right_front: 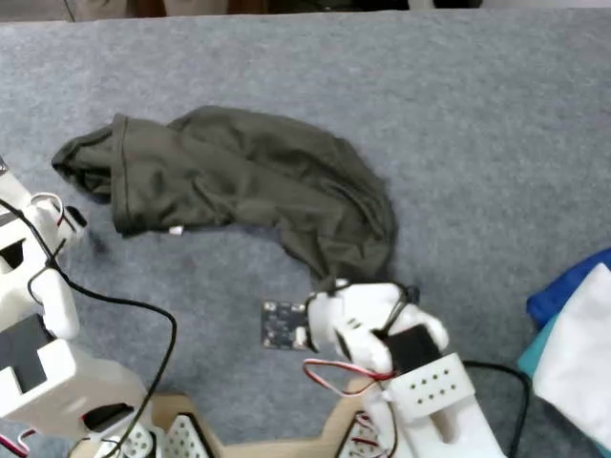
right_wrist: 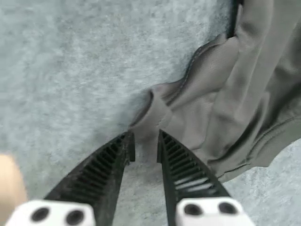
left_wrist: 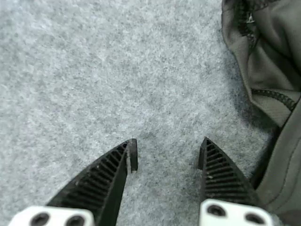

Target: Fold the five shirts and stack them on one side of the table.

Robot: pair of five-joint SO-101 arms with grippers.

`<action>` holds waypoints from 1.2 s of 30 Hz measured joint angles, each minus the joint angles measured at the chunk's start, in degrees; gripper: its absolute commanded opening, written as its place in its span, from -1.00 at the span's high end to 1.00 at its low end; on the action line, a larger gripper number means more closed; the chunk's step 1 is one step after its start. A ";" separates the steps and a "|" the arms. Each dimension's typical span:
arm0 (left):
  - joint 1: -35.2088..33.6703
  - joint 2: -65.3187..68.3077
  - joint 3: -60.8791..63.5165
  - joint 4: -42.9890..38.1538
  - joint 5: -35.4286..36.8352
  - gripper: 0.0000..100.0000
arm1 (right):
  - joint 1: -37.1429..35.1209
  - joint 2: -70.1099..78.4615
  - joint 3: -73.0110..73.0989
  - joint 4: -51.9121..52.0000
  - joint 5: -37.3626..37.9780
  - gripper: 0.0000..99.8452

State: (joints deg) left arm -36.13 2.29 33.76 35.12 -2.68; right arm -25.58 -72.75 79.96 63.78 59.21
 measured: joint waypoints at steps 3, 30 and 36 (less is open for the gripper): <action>0.00 0.00 0.00 0.00 0.00 0.56 | 0.00 0.00 0.00 0.79 0.00 0.79; 0.00 0.00 0.00 0.00 0.00 0.56 | 0.26 -0.09 7.21 -6.77 0.00 0.72; 0.00 0.00 0.00 0.00 0.00 0.56 | 0.26 -0.09 7.21 -6.68 0.00 0.72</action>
State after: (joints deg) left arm -36.13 2.29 33.76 35.12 -2.68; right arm -25.32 -72.84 87.16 57.10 59.21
